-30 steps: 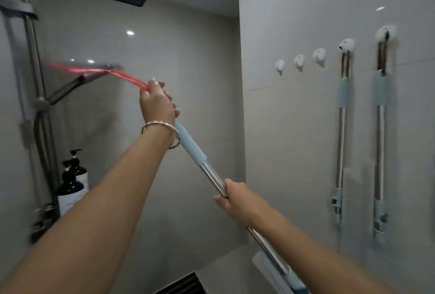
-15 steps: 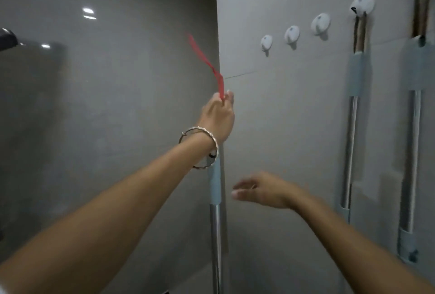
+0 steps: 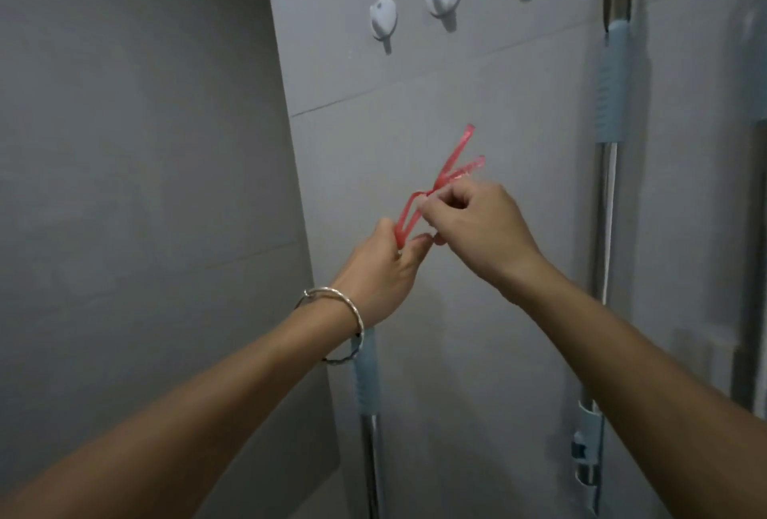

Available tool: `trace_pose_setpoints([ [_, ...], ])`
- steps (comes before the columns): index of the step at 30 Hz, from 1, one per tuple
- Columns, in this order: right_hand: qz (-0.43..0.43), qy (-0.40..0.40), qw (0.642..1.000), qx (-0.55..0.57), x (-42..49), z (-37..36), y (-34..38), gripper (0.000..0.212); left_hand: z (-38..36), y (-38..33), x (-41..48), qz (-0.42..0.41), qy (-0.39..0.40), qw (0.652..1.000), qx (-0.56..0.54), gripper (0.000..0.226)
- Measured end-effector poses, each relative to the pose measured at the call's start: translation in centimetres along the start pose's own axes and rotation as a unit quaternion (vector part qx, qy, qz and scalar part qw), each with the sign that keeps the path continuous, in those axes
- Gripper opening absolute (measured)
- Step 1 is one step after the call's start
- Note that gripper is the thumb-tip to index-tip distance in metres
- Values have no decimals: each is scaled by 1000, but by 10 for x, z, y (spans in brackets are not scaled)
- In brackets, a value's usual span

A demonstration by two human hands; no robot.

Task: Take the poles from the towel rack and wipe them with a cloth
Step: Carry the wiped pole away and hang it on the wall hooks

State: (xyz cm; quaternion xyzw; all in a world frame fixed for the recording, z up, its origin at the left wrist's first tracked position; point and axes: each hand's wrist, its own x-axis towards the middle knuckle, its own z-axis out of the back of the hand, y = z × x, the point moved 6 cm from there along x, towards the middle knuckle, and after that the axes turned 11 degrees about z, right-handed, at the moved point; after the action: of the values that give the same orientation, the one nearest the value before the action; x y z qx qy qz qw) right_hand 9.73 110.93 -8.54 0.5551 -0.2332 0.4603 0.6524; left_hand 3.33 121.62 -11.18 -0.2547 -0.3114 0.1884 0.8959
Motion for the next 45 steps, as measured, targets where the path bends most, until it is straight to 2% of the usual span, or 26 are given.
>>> trace_pose_setpoints([
  [3, 10, 6, 1000, -25, 22, -11, 8, 23, 12, 3, 15, -52, 31, 995, -85, 38],
  [7, 34, -20, 996, -77, 48, -14, 26, 24, 35, 8, 47, -62, 66, 957, -275, 27],
  [10, 33, -27, 989, -140, 71, -9, 35, 23, 47, 4, 79, -69, 76, 933, -345, 24],
  [16, -15, -59, 980, -188, 123, 16, 36, 18, 39, -49, 145, -93, 182, 875, -439, 25],
  [20, 6, -118, 938, -325, 146, 51, 41, 19, 41, -98, 173, -183, 181, 889, -379, 23],
  [26, 40, -133, 863, -486, 185, 97, 53, 18, 74, -162, 209, -317, 25, 909, -270, 13],
  [30, 40, -161, 833, -528, 216, 118, 60, 13, 81, -194, 233, -309, -20, 912, -269, 6],
  [34, 5, -182, 808, -561, 237, 127, 41, 24, 70, -204, 255, -282, -66, 924, -251, 19],
  [39, -19, -224, 809, -544, 247, 135, 37, 29, 65, -203, 255, -303, -116, 903, -281, 22],
  [45, -57, -195, 836, -509, 242, 132, 30, 20, 63, -197, 248, -288, -97, 916, -262, 21],
])
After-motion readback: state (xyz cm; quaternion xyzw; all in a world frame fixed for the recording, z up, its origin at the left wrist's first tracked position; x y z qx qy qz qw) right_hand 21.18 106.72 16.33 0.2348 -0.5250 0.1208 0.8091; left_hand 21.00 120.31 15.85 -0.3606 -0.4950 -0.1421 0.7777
